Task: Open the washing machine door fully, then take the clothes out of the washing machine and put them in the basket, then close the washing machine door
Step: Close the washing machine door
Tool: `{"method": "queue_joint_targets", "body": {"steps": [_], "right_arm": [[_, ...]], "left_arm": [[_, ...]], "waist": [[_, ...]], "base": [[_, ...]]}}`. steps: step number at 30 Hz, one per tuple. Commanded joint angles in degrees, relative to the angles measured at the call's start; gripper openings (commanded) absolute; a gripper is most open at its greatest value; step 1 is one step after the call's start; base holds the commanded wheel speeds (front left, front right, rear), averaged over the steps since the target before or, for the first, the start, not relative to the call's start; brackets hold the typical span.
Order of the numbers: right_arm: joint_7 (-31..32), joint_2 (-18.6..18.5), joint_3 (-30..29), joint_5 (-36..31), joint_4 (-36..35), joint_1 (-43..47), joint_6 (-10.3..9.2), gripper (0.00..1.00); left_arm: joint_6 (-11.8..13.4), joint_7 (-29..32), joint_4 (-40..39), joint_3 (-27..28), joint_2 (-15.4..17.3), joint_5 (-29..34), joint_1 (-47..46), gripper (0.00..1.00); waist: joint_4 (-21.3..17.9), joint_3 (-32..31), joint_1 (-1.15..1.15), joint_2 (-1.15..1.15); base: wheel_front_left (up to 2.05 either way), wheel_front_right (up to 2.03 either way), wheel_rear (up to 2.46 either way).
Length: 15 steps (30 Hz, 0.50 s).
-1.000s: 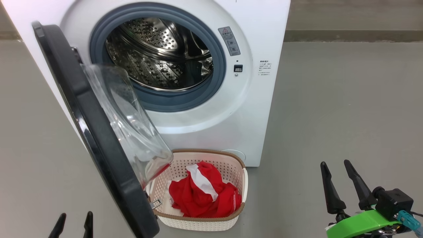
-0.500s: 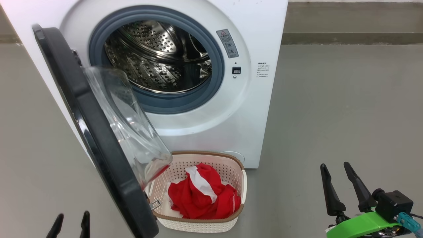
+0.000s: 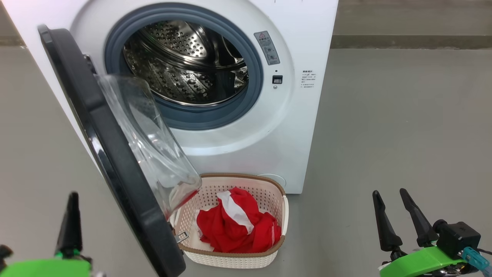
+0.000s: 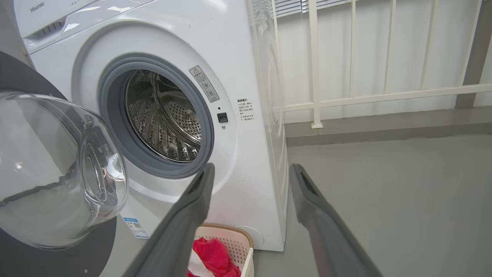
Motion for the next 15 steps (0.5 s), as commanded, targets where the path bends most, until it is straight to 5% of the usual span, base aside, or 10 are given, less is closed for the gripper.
{"method": "queue_joint_targets", "body": {"steps": [1, 9, 15], "right_arm": [[-0.37, -0.62, 1.37, 0.56, -1.44, -1.06, 0.28, 1.0], [-0.37, -0.62, 1.67, 0.84, -1.23, -1.29, 0.28, 1.0], [-0.37, -0.62, 1.54, 0.59, -1.16, -1.35, 0.28, 1.0]], "left_arm": [[0.33, 1.42, -2.68, 2.57, 0.44, -3.69, -3.13, 0.0], [8.58, 9.33, -11.95, 3.29, -0.73, -36.41, -5.27, 0.0], [13.85, 12.07, -17.35, 1.11, -0.75, -45.4, -3.52, 0.0]], "waist": [[0.01, 0.06, 0.0, 0.0], [-0.88, 0.38, 0.0, 0.0], [-1.96, 0.75, 0.0, 0.0]], "base": [[0.0, 0.0, 0.0], [0.0, 0.0, 0.0], [0.0, 0.0, 0.0]]}}
